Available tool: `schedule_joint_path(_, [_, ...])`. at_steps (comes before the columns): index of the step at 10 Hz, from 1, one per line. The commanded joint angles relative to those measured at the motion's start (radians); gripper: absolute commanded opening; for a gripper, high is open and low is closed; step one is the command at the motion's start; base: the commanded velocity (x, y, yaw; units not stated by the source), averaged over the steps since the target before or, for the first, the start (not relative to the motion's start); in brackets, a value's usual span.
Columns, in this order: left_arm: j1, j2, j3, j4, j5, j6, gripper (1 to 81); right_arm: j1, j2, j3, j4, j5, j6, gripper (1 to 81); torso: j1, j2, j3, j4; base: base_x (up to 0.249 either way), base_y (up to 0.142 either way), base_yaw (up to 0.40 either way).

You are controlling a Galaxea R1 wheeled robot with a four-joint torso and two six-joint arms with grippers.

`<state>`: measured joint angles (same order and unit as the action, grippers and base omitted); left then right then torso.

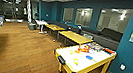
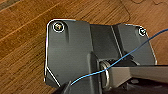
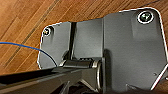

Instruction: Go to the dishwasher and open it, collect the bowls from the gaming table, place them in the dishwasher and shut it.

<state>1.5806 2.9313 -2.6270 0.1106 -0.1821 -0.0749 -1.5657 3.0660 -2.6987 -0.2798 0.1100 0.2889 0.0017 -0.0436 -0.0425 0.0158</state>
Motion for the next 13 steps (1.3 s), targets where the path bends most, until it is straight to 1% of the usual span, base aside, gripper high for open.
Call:
schedule_joint_path(1, [-0.041, 0.019, 0.004, 0.001, 0.043, 0.004, 81.1, 0.046, 0.009, 0.013, -0.001, -0.041, -0.002, 81.1, 0.000, 0.000, 0.000, 0.000, 0.072, 0.079, 0.000])
schedule_joint_path(7, [-0.049, 0.020, 0.002, 0.001, 0.043, 0.001, 81.1, 0.049, 0.007, 0.013, -0.001, -0.039, -0.004, 81.1, 0.000, 0.000, 0.000, 0.000, 0.092, 0.078, 0.000])
schedule_joint_path(13, [-0.061, 0.028, 0.004, -0.002, 0.046, 0.000, 81.1, 0.051, 0.001, 0.013, -0.001, -0.036, -0.005, 81.1, 0.000, 0.000, 0.000, 0.000, 0.155, 0.064, 0.000])
